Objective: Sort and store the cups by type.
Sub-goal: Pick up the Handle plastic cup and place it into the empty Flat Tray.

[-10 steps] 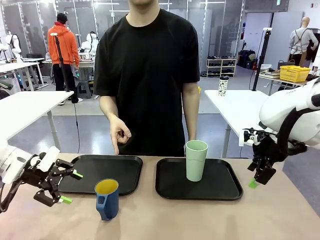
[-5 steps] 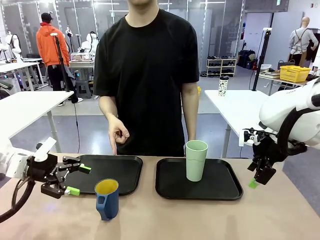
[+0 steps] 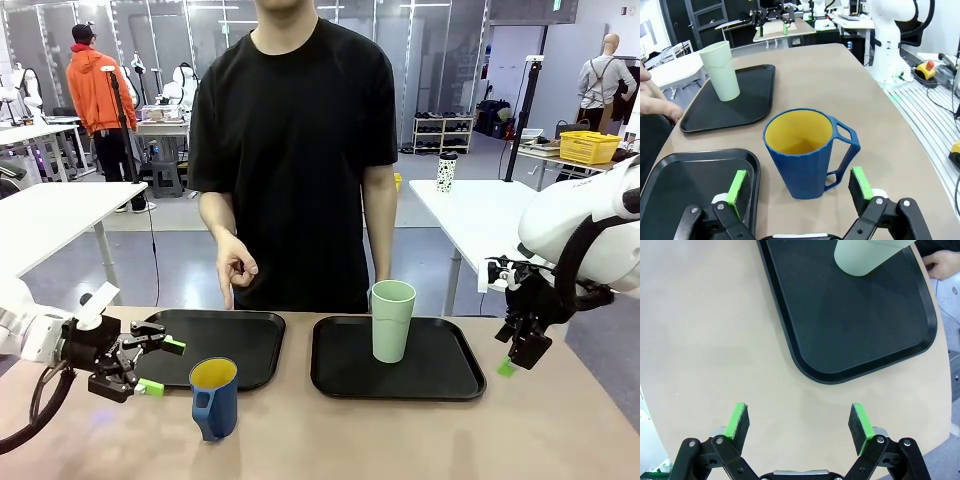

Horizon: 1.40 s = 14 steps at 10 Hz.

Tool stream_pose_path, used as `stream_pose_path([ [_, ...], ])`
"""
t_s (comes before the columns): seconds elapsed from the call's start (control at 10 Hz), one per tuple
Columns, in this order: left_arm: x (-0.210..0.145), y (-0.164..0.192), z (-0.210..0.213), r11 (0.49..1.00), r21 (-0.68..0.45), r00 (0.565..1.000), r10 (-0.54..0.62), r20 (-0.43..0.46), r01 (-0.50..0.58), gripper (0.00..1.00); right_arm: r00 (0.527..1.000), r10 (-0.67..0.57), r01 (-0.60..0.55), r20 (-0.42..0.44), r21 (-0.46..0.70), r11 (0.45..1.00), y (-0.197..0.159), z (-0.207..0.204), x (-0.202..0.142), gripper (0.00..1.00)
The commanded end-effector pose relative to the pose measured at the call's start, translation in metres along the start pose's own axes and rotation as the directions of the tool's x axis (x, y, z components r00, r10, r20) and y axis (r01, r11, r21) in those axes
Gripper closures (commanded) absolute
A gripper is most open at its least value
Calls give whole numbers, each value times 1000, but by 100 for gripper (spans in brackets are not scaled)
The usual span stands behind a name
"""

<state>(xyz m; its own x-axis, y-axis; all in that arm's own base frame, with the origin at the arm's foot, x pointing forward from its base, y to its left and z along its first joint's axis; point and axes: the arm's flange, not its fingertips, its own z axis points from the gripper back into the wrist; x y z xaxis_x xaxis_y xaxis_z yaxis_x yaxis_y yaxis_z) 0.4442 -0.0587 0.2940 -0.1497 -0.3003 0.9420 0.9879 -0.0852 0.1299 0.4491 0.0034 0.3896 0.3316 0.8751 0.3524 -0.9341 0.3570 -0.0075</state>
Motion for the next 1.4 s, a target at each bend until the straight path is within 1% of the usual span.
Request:
stream_pose_path([
  [0.0,4,-4,1,1000,-2,1000,-17,-1,17,0,1000,-1,1,7,-3,1000,-1,-2,0,0],
  [0.2,1,0,1,1000,1,1000,-2,0,2,0,1000,-1,1,7,-3,1000,-1,-2,0,0],
  [0.3,-3,6,-5,1000,-25,1000,4,26,-3,0,1000,-1,1,7,-3,1000,-1,-2,0,0],
  [0.4,-8,11,-10,999,-44,1000,22,8,-21,0,1000,-1,1,7,-3,1000,-1,-2,0,0],
  [0.6,-13,19,-19,997,-80,1000,20,7,-20,0,1000,-1,1,7,-3,1000,-1,-2,0,0],
  [0.7,-14,22,-23,996,-83,999,31,-11,-32,0,1000,-1,1,7,-3,1000,-1,-2,0,0],
  [1.0,-18,25,-38,991,-122,998,54,8,-53,0,1000,-1,1,7,-3,1000,-1,-2,0,0],
  [1.1,-19,26,-42,991,-122,998,58,-5,-58,0,1000,-1,1,7,-3,1000,-1,-2,0,0],
  [1.3,-20,27,-52,989,-138,998,58,0,-58,0,1000,-1,1,7,-3,1000,-1,-2,0,0],
])
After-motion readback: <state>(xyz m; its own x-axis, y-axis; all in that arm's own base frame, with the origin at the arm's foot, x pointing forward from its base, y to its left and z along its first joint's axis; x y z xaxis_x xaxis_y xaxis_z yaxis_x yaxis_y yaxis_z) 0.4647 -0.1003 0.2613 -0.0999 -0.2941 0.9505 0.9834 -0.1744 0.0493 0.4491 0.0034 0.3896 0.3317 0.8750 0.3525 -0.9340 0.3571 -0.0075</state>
